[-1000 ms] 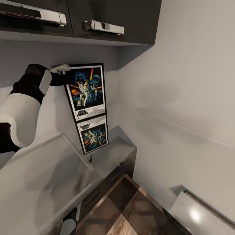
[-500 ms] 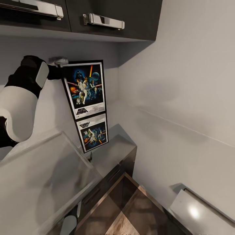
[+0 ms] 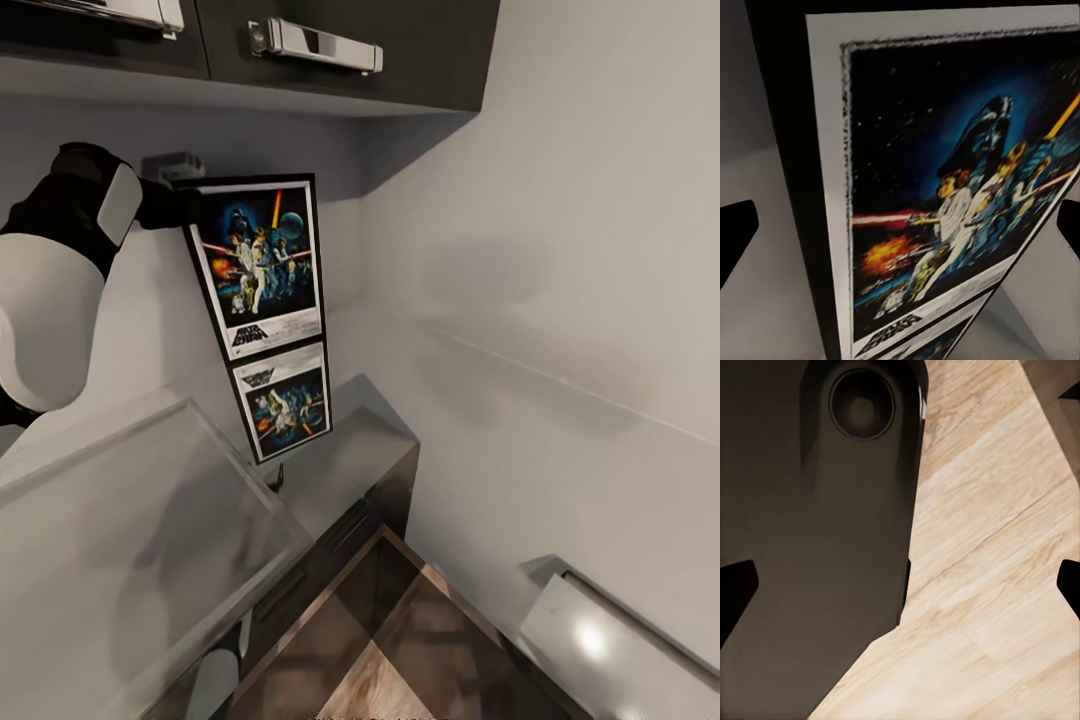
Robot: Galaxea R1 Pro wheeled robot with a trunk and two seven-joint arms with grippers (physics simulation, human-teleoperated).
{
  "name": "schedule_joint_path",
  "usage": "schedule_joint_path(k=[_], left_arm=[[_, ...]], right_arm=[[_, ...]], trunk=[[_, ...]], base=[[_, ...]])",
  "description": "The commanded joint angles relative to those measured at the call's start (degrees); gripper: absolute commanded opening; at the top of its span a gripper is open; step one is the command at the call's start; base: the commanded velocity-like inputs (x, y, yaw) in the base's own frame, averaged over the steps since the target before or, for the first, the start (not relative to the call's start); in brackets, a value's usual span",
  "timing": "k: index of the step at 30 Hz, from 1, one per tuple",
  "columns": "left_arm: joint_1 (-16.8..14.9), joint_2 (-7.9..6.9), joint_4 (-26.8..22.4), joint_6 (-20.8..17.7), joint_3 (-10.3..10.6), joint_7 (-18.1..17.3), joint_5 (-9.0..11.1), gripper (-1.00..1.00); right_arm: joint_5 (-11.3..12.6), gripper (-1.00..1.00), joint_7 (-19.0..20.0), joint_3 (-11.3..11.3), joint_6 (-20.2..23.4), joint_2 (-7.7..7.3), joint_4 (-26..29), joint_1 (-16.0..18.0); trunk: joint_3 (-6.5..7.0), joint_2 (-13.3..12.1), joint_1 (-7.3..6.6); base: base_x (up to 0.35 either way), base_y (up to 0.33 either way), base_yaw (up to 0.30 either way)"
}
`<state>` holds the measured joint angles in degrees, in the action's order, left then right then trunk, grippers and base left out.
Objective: Pick up the poster from the kitchen countertop and hang it on one of the wall nails in the kitchen.
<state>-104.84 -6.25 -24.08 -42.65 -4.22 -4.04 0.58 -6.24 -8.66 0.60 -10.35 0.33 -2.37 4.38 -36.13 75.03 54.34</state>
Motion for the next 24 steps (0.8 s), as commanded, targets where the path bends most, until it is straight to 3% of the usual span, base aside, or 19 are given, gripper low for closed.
schedule_joint_path(k=[1,24], left_arm=[[-0.05,-0.01,-0.05,-0.29,-0.26,-0.16,0.03,1.0],[-0.11,-0.12,-0.57,-0.07,-0.33,-0.22,0.12,1.0]], right_arm=[[-0.59,1.0,-0.4,0.02,-0.28,0.02,-0.25,0.1],[-0.61,1.0,-0.4,0.02,-0.28,0.02,-0.22,0.1]], trunk=[[-0.13,0.03,0.0],[-1.84,0.03,0.0]], base=[[0.0,0.0,0.0],[0.0,0.0,0.0]])
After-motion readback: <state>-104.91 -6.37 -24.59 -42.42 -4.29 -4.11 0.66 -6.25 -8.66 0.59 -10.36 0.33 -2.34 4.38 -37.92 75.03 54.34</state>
